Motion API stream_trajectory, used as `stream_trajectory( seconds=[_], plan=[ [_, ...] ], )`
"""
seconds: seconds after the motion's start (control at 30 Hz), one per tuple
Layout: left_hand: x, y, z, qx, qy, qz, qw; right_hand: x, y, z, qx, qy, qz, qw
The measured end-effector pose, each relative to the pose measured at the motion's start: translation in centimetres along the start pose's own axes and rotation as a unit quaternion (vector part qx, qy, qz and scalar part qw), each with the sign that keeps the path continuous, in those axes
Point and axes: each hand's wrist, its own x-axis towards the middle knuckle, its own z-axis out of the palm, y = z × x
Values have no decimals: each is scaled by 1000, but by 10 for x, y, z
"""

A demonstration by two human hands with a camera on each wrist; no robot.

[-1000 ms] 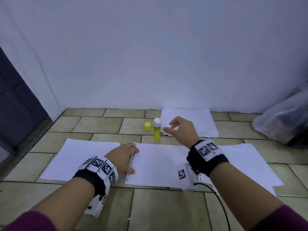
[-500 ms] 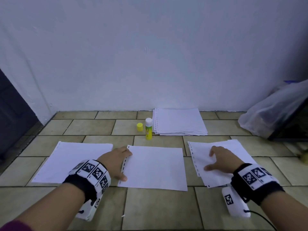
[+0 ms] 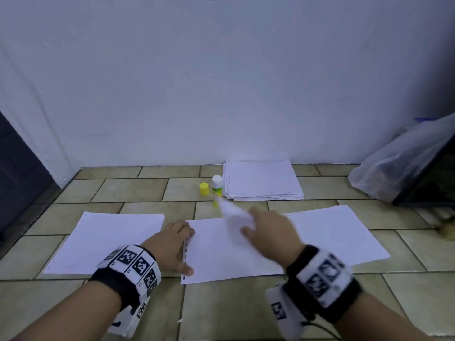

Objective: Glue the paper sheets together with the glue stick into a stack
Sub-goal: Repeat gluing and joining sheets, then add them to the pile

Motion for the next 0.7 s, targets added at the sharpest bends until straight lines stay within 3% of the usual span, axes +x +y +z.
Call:
stream_trajectory(
  seconds=[0.1,0.17,0.37,0.7],
  plan=[
    [0,0,1,1,7,1,1000,11,-28,45,9,-94,1,995],
    [-1,0,3,13,10,1,1000,18,-34,61,35,-121,24,992],
    [-4,-1,4,8,9,2,1000,30,-43,76,81,-136,55,986],
    [-5,-1,3,0,11,0,1000,30,-49,74,58,-131,40,989]
  ],
)
